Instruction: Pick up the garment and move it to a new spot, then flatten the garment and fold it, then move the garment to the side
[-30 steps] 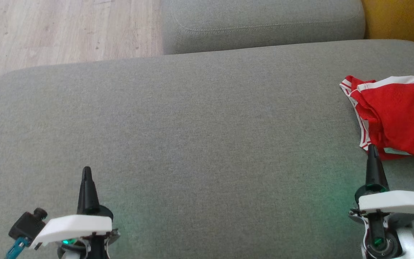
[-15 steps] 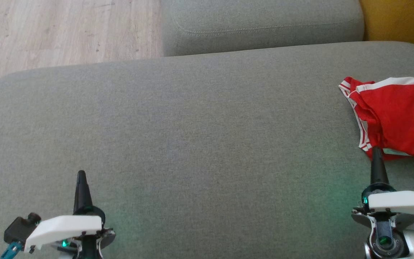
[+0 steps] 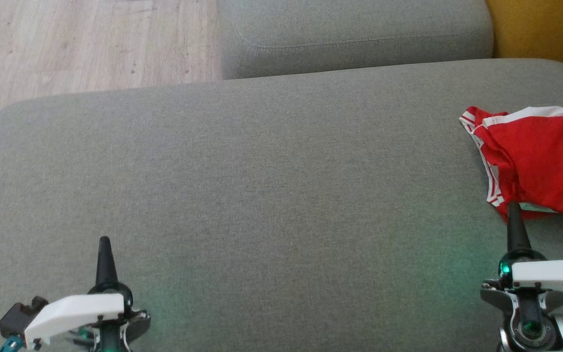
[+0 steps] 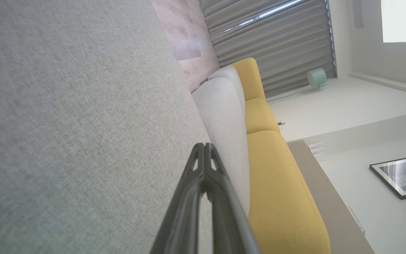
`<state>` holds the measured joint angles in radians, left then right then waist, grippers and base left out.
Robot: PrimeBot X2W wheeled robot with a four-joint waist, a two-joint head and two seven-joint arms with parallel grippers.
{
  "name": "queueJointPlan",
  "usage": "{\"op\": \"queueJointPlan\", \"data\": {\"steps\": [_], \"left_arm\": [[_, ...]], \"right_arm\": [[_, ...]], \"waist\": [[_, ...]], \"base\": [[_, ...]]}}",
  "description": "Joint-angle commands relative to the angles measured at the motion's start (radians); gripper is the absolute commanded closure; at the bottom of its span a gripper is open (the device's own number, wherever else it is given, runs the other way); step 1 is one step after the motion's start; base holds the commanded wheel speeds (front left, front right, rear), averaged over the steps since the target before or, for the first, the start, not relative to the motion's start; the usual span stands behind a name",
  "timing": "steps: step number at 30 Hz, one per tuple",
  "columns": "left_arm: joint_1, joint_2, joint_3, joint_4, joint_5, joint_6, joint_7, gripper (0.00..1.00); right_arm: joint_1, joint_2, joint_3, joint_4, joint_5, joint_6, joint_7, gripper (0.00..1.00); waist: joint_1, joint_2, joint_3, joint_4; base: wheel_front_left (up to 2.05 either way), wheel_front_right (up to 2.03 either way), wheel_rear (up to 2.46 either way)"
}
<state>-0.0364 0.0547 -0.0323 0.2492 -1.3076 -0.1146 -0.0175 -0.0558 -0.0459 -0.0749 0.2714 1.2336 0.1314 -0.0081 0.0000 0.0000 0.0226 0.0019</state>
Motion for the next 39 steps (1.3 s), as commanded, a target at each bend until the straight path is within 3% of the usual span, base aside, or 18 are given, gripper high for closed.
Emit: {"op": "queueJointPlan", "data": {"steps": [1, 34, 39], "left_arm": [[-0.057, 0.017, 0.033, -0.027, -0.027, -0.008, 0.009, 1.00], [-0.069, 0.016, 0.118, -0.005, -0.324, -0.016, 0.108, 1.00], [-0.069, 0.014, 0.120, -0.005, -0.323, -0.016, 0.110, 1.00]], "right_arm": [[-0.047, -0.017, 0.009, -0.030, 0.034, -0.001, 0.010, 1.00], [-0.050, -0.017, -0.022, -0.028, 0.389, -0.001, 0.107, 1.00], [-0.051, -0.016, -0.023, -0.028, 0.388, -0.001, 0.108, 1.00]], "waist": [[0.0000, 0.0000, -0.001, 0.000], [0.0000, 0.0000, -0.019, -0.002], [0.0000, 0.0000, -0.019, -0.002]], "base": [[0.00, 0.00, 0.00], [0.00, 0.00, 0.00], [0.00, 0.00, 0.00]]}}
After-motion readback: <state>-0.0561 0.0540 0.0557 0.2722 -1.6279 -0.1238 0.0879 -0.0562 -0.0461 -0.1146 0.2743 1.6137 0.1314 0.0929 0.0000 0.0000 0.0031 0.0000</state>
